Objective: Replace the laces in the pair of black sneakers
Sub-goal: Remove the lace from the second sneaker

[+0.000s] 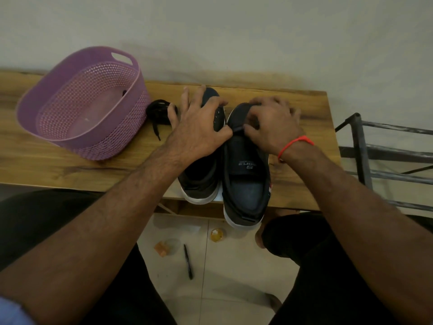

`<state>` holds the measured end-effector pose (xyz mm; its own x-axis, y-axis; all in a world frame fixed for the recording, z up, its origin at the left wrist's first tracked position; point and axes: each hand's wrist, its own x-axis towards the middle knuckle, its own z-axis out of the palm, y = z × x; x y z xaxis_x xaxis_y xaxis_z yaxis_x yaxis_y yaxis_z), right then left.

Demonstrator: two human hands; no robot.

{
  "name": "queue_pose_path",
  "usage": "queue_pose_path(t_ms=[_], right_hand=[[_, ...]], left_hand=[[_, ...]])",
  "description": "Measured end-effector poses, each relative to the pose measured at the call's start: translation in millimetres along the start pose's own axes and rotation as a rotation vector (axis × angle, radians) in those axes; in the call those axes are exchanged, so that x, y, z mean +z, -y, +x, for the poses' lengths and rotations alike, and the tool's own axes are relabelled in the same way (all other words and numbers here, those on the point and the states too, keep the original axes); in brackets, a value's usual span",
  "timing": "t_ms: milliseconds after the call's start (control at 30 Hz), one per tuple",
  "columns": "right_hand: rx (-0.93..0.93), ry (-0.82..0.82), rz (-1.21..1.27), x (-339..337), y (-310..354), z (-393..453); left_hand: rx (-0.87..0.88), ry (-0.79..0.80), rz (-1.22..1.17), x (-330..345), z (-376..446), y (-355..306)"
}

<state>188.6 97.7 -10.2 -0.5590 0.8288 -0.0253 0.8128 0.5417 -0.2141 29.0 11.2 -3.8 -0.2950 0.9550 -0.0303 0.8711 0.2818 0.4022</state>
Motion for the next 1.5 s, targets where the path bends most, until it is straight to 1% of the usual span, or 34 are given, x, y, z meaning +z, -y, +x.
queue_pose_path(t_ms=[100,133,167,200,233,267,367,400,467,533,600,667,700,767,867,900,1033,1067,1133,1200,1233,1267,1333,1367,1400,1433,1500], right_hand=[[0.228,-0.253,0.159,-20.2,-15.3,3.6],[0.289,-0.314,0.192,-26.3,-21.4,4.3],[0.314,-0.352,0.2,-29.8,-27.4,5.0],[0.301,-0.359,0.204,-31.4,-31.4,6.0],[0.255,-0.328,0.215,-31.1,-31.8,7.0],[0.186,-0.256,0.212,-28.6,-28.2,6.6],[-0.016,0.047,0.026,-4.5,-6.5,1.1],[-0.056,0.091,-0.018,2.5,0.3,-1.1],[-0.093,0.086,-0.034,7.7,4.9,-2.3],[-0.068,-0.014,-0.004,1.0,-1.0,-0.4],[0.091,-0.206,0.151,-17.4,-12.8,2.9],[0.26,-0.352,0.313,-33.7,-26.3,5.8],[0.299,-0.395,0.341,-37.3,-32.1,6.5],[0.319,-0.424,0.353,-37.9,-39.3,6.5],[0.245,-0.402,0.39,-34.1,-38.6,8.4],[0.202,-0.355,0.35,-32.3,-35.8,9.2],[0.033,-0.008,0.044,-14.6,-9.9,2.1],[-0.004,0.048,-0.009,-6.4,-2.9,-0.7],[-0.042,0.108,-0.027,5.8,5.2,-3.9],[-0.048,0.079,-0.007,6.5,6.1,-2.4],[-0.03,0.016,0.012,3.9,3.3,-1.0],[0.016,-0.09,0.084,-1.7,-1.5,1.0],[0.152,-0.327,0.36,-17.0,-14.5,6.9],[0.209,-0.381,0.479,-23.7,-20.8,9.7],[0.245,-0.384,0.556,-29.6,-26.3,11.9],[0.269,-0.334,0.581,-33.6,-30.5,12.9],[0.308,-0.138,0.492,-39.2,-33.2,10.4]], left_hand=[[0.0,0.003,-0.003,0.2,-0.2,-1.4],[0.0,0.004,-0.003,0.2,-0.4,-1.4],[0.0,0.003,-0.003,0.4,-0.5,-1.0],[0.003,0.0,-0.004,1.0,-0.7,-0.8],[0.007,-0.002,-0.005,1.6,-0.6,-0.7],[0.011,-0.003,-0.005,2.5,-0.7,-1.0],[0.015,-0.003,0.003,4.1,-0.7,-2.0],[0.014,-0.003,0.005,4.2,-0.6,-2.0],[0.009,-0.006,0.001,4.2,-0.4,-1.4],[0.009,-0.006,-0.002,3.4,-0.4,-0.3],[0.011,-0.003,-0.005,2.4,-0.6,0.3],[0.012,-0.003,-0.009,1.8,-0.5,0.4],[0.012,-0.002,-0.009,1.6,-0.6,0.3],[0.012,0.003,-0.009,1.5,-0.6,0.1],[0.013,0.009,-0.013,1.9,-0.2,-0.7],[0.016,0.008,-0.013,2.0,-0.3,-0.7],[0.013,0.004,0.001,3.0,-0.7,-0.5],[0.013,0.002,0.004,3.3,-0.8,-0.8],[0.014,0.005,0.001,3.6,-0.9,-1.2],[0.01,0.008,-0.006,3.0,-0.9,-1.1],[0.008,0.01,-0.005,2.5,-1.2,-1.1],[0.006,0.011,-0.004,1.9,-1.5,-1.1],[0.008,0.009,-0.004,1.3,-1.5,-0.8],[0.01,0.007,-0.004,1.2,-1.4,-0.7],[0.012,0.007,-0.002,1.3,-1.5,-0.6],[0.013,0.008,0.0,1.5,-1.7,-0.8],[0.016,0.008,0.006,2.1,-1.9,-1.5]])
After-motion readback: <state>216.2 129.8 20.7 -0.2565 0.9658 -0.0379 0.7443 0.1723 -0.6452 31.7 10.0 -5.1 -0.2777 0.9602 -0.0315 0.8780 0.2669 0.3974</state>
